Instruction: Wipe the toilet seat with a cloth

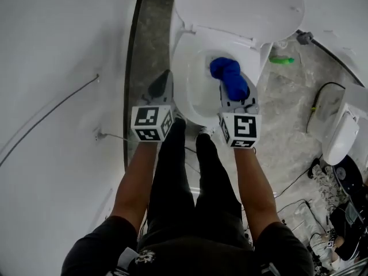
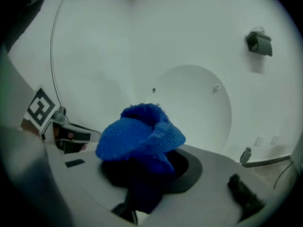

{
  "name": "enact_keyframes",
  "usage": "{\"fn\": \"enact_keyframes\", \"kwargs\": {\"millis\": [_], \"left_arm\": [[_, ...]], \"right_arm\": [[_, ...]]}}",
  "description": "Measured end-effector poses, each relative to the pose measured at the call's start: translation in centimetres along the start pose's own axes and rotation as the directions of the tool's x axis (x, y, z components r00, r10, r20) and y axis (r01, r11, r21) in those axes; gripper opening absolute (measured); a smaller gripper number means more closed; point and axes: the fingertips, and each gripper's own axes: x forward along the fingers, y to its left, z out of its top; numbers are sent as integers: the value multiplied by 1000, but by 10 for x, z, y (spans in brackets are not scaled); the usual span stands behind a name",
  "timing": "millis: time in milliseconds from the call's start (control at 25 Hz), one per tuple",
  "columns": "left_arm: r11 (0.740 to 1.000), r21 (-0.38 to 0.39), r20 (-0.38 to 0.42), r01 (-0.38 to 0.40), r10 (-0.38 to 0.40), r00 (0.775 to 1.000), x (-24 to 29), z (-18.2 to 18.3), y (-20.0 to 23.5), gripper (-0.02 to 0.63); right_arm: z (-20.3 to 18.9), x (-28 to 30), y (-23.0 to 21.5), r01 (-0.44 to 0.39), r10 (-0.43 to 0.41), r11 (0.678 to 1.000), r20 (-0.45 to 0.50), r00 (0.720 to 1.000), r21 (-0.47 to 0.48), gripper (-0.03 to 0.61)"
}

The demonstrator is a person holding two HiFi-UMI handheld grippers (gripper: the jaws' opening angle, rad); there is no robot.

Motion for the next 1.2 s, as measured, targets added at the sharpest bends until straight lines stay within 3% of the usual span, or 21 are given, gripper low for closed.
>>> {"fn": "enact_keyframes", "kwargs": {"millis": [160,360,760,920,1040,1200], "left_arm": [[1000,29,82,-7,4,997,-43,68,-38,11],[995,85,74,46,-52,996,-93,115,-97,11],[989,146,149,15,-37,988,-135,172,-140,11],[985,168,185,39,-70,980,-139,189,-161,11],[976,214,184,43,-83,979,-149,189,-169,11],[976,212,174,42,-80,981,-164,187,-178,11]], "right_arm": [[34,-94,-27,75,-77,996,56,995,39,97],[83,-160,-40,102,-107,993,78,991,63,97],[162,-195,-41,87,-92,996,188,978,38,97],[174,-202,-49,104,-108,994,213,971,27,97],[177,-211,-46,103,-106,994,221,969,26,97],[183,-232,-48,107,-109,994,224,969,19,97]]}}
